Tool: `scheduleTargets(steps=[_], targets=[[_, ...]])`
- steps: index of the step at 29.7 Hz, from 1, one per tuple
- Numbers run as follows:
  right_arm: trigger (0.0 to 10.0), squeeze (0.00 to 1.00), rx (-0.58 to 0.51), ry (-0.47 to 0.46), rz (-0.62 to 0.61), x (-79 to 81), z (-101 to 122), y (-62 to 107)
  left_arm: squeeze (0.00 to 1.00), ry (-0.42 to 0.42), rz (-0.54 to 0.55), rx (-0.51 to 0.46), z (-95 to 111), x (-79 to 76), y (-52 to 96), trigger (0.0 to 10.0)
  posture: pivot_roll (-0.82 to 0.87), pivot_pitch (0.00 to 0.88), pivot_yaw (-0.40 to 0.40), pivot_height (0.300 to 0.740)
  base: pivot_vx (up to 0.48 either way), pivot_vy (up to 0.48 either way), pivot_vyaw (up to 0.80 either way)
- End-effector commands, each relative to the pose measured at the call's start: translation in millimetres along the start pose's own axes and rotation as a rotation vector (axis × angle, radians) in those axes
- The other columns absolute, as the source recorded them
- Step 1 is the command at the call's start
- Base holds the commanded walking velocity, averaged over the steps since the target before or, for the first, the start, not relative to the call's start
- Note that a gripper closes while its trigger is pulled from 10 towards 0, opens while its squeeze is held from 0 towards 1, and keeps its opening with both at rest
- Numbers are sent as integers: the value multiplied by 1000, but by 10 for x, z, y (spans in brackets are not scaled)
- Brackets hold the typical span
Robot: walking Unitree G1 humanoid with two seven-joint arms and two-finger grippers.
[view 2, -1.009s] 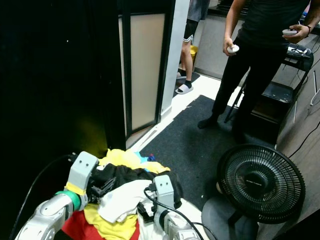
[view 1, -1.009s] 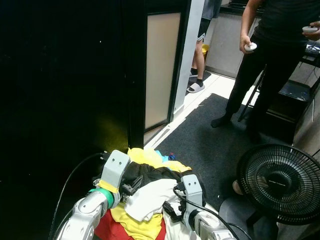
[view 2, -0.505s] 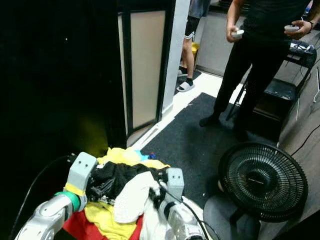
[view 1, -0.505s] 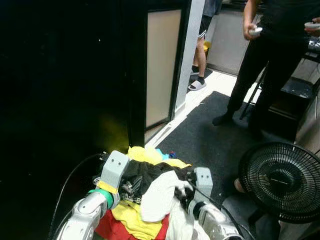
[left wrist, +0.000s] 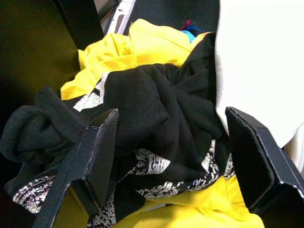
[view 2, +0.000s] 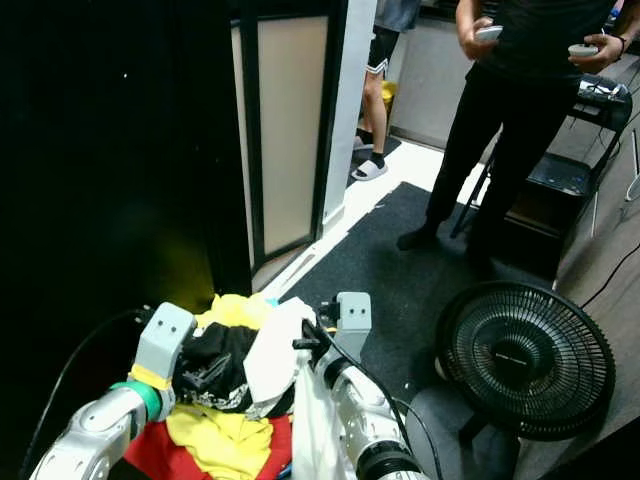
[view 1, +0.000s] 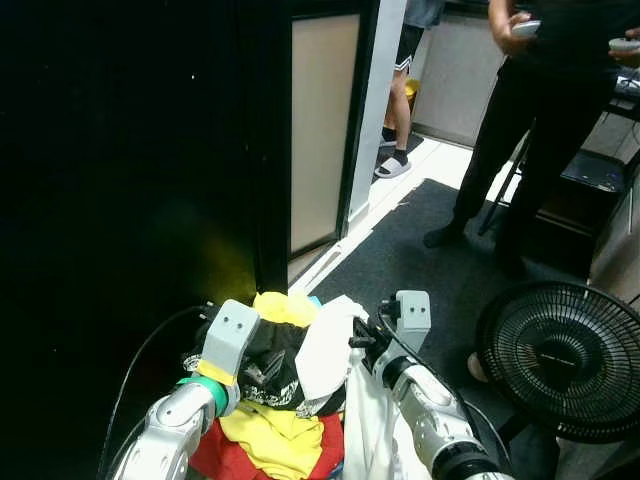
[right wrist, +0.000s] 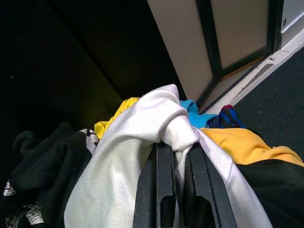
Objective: Clothes washing
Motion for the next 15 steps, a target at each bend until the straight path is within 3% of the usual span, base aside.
scheduleTargets(steps=[1,3,4,5,6,7,8,9,10,11,12,14,15], targets=[[0,0,-108,30,33,84,305,-78,0,6,11,22,-60,16,-3,10000,25,113,54,740,0,0,0],[0,0,-207,97,56,171,632,-134,0,5,17,21,-61,20,-12,10000,21,110,53,740,0,0,0],[0,0,-207,97,56,171,632,-134,0,5,17,21,-61,20,-12,10000,21,110,53,740,0,0,0],[0,0,-279,127,63,219,874,-158,0,5,20,18,-54,23,-17,10000,17,105,50,740,0,0,0],[3255,0,-370,197,65,273,1181,-160,0,5,32,12,-40,38,-20,10000,15,103,48,740,0,0,0],[3255,0,-370,197,65,273,1181,-160,0,5,32,12,-40,38,-20,10000,15,103,48,740,0,0,0],[3255,0,-432,244,65,316,1383,-146,0,4,40,7,-31,47,-23,10000,11,99,47,740,0,0,0],[10000,0,-516,288,44,346,1671,-112,0,5,50,0,-9,61,-21,10000,5,96,43,740,0,0,0],[10000,0,-599,329,14,361,1951,-53,0,14,56,-18,44,70,-12,10000,3,95,41,740,0,0,0],[10000,0,-599,329,14,361,1951,-53,0,14,56,-18,44,70,-12,10000,3,95,41,740,0,0,0],[10000,0,-706,368,-34,363,2300,65,0,24,63,-53,144,73,8,10000,1,91,34,740,0,0,0],[10000,0,-735,378,-48,359,2390,110,0,26,66,-67,183,70,17,10000,1,90,33,740,0,0,0],[10000,0,-782,392,-85,327,2541,193,0,41,73,-98,281,74,37,10000,2,89,30,740,0,0,0]])
Point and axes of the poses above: a point about 5 cm out from each wrist's last joint towards the gripper, its own y axis pointing back from the gripper into the wrist, its own z axis along the axis of the wrist's last joint, x = y × z, the point moved 4 cm from there along -y, pointing out of the wrist towards the gripper, and after that the axes turned 4 degrees about y, right-handed, at the moved point
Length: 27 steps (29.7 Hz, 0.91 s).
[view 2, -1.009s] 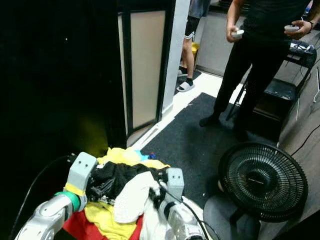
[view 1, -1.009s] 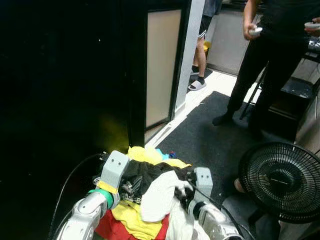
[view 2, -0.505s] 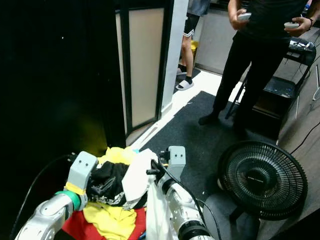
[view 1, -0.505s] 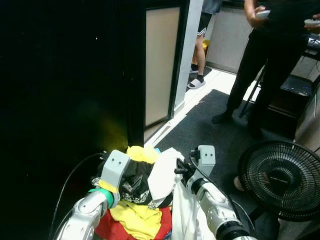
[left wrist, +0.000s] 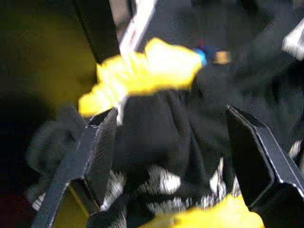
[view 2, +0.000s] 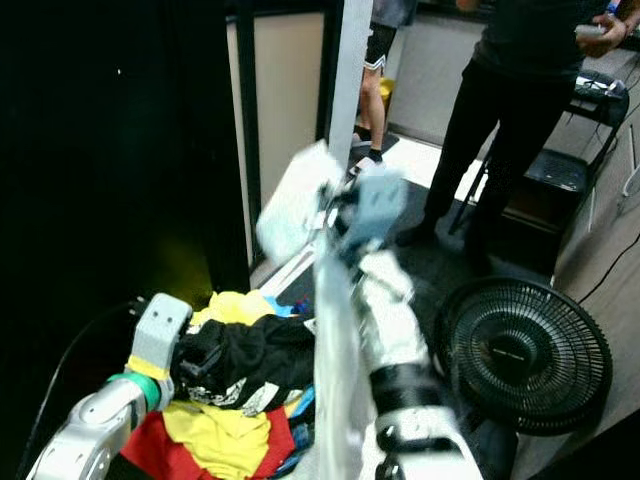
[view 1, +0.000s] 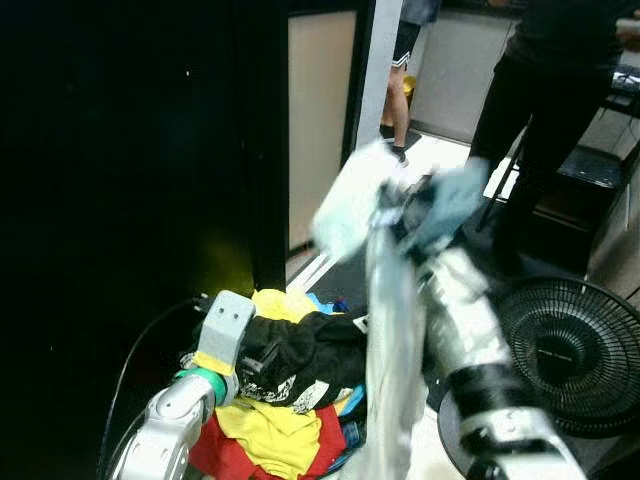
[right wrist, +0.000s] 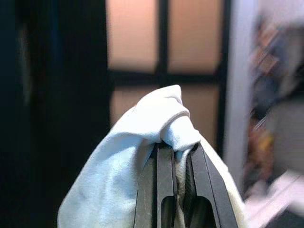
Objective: Clothes washing
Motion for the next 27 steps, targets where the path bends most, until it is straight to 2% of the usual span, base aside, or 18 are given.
scheduleTargets(steps=[1,3,5,7,8,9,11,12,13,14,17,20,21,23,27], targets=[[10000,0,-47,28,-43,-83,153,-20,0,30,11,-15,61,0,25,10000,2,89,30,740,0,0,0],[10000,0,-98,88,-106,-269,365,-18,0,58,34,-84,271,27,58,10000,1,83,22,740,0,0,0],[10000,0,-40,180,-97,-364,254,118,0,107,68,-160,492,82,101,10000,-1,74,16,740,0,0,0],[10000,0,-9,193,-92,-378,171,178,0,121,75,-175,537,95,113,10000,-1,74,16,740,0,0,0],[10000,0,88,191,-97,-399,-103,331,0,117,83,-187,578,106,125,10000,-4,72,15,740,0,0,0],[10000,0,88,191,-97,-399,-103,331,0,117,83,-187,578,106,125,10000,-4,72,15,740,0,0,0],[10000,0,331,169,-131,-397,-759,839,0,88,94,-199,621,103,130,10000,3,59,14,740,0,0,0],[10000,0,407,164,-144,-380,-934,1029,0,79,100,-203,638,104,134,10000,3,59,14,740,0,0,0],[10000,0,407,164,-144,-380,-934,1029,0,79,100,-203,638,104,134,10000,3,59,14,740,0,0,0],[10000,0,443,168,-155,-362,-1009,1138,0,78,104,-203,646,107,135,10000,6,54,16,740,0,0,0],[10000,0,428,159,-182,-327,-959,1145,0,76,114,-203,674,114,125,10000,5,51,19,740,0,0,0],[10000,0,345,181,-176,-304,-751,929,0,85,108,-222,759,57,91,10000,-1,40,26,740,0,0,0],[10000,0,345,181,-176,-304,-751,929,0,85,108,-222,759,57,91,10000,-1,40,26,740,0,0,0],[10000,0,304,189,-174,-300,-655,816,0,92,98,-232,799,18,68,10000,-4,36,24,740,0,0,0],[10000,0,284,183,-168,-274,-633,750,0,86,122,-240,823,19,42,10000,-4,32,17,740,0,0,0]])
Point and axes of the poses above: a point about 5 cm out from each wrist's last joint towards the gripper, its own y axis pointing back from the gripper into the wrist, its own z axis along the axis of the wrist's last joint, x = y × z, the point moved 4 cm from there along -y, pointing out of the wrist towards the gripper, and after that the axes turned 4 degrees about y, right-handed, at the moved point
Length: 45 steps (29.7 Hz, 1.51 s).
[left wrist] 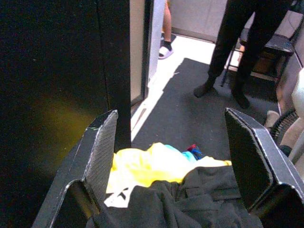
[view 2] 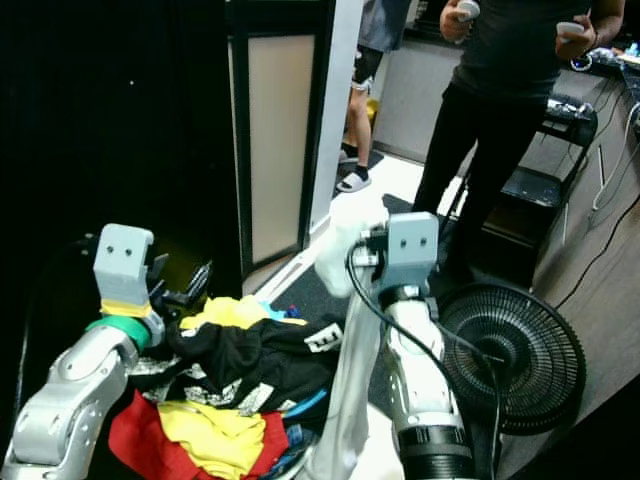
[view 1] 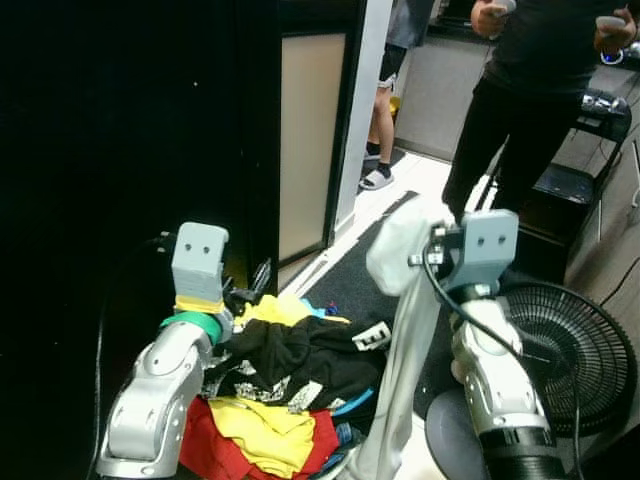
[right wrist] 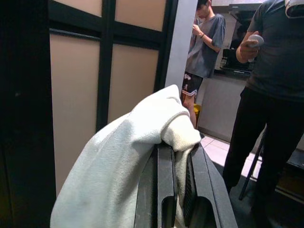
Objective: Clothes washing
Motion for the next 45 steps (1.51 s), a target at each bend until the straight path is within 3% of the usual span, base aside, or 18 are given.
scheduleTargets(steps=[1,10,45], targets=[[10000,0,12,-9,-9,0,-53,12,0,-10,16,4,-7,-1,-15,10000,-1,37,13,740,0,0,0],[10000,0,82,-45,-2,97,-222,110,0,-25,32,13,-33,12,0,10000,2,49,12,740,0,0,0],[10000,0,108,-53,-2,141,-286,122,0,-19,48,10,-27,-14,-18,10000,8,55,21,740,-32,0,0]])
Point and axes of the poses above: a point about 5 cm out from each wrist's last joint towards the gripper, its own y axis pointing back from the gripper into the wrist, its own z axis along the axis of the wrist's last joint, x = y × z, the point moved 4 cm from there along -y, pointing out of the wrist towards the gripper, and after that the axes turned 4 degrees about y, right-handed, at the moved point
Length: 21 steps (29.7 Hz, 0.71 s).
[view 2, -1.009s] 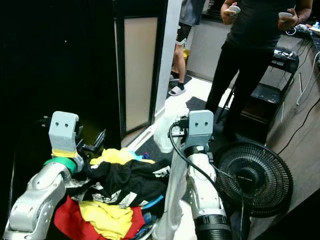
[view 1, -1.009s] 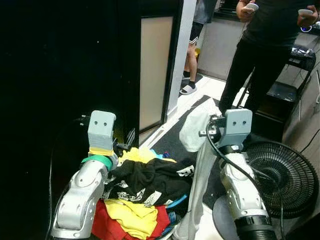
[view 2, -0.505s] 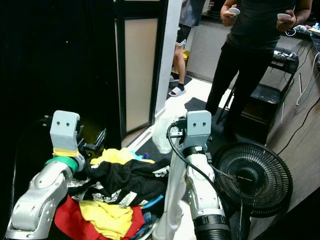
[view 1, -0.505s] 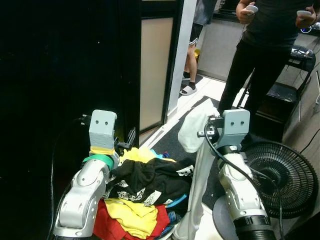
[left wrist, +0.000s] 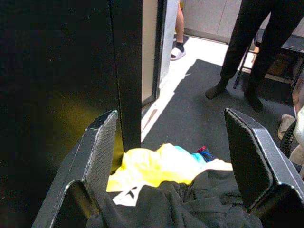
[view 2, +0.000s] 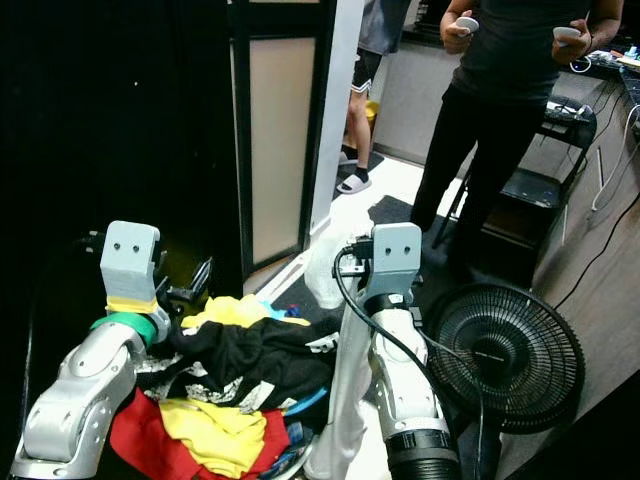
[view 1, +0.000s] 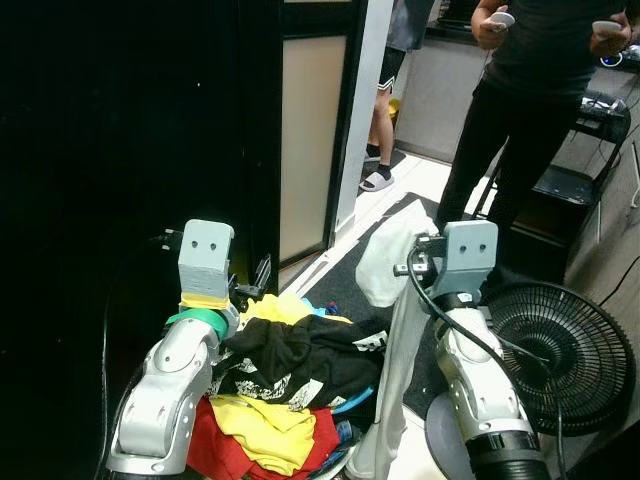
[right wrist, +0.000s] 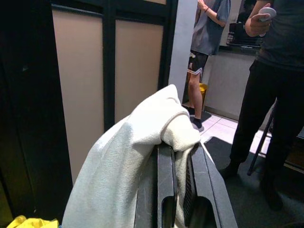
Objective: Clothes washing
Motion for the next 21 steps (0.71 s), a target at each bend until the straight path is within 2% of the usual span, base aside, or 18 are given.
scheduleTargets(steps=[1,6,21], targets=[[10000,0,13,-7,-13,-25,-38,18,0,-2,3,14,-34,-7,9,10000,7,55,21,740,-274,0,0],[10000,0,15,-6,-15,-27,-44,18,0,0,-2,11,-27,-10,8,10000,7,55,22,740,0,0,0],[10000,0,17,-7,-17,-26,-54,20,0,-13,-7,10,-22,-21,7,10000,7,57,24,740,-311,0,0]])
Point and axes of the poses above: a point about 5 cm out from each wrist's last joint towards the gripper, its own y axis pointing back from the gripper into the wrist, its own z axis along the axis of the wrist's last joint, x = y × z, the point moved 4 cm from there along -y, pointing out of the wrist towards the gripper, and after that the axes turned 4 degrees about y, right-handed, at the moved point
